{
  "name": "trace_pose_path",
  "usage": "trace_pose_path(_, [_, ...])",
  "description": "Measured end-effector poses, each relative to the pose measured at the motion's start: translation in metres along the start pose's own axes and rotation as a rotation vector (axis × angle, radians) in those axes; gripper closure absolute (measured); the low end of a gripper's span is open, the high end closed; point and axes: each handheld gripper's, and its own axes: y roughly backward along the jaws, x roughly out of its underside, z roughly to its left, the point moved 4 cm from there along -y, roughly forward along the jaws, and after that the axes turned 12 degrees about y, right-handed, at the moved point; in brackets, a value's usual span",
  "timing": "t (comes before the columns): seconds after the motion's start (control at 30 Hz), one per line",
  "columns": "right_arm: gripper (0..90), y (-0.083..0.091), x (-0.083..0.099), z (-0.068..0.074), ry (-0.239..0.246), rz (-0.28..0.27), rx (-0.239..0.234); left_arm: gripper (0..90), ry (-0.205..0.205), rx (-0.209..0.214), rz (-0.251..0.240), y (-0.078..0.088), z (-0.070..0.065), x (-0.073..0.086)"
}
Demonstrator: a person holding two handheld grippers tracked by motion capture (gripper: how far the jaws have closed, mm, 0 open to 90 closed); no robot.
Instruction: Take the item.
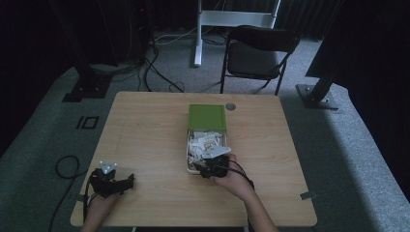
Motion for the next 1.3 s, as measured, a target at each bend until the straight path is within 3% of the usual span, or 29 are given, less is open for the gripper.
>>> trace_pose_path(0.13, [55.0,-0.005,0.003,0.003,0.000,0.018,-0.010,2.1,0.000,0.000,0.000,0.000,0.000,0.000])
trace_pose_path(0.43, [72.4,-0.005,-0.001,0.003,0.001,0.011,-0.020,2.1,0.000,0.000,0.000,0.000,0.000,0.000])
trace_pose_path(0.77, [73.1,0.009,-0.012,-0.003,-0.011,-0.034,-0.024,2.1,0.001,0.000,-0.001,0.000,0.000,0.000])
trace_pose_path(1.07, [73.2,0.025,-0.023,-0.021,-0.033,-0.087,0.037,2.1,0.000,-0.001,0.001,0.000,0.000,0.000])
trace_pose_path(1.3, [73.2,0.042,-0.029,-0.041,-0.060,-0.122,0.120,2.1,0.000,-0.001,0.001,0.000,0.000,0.000])
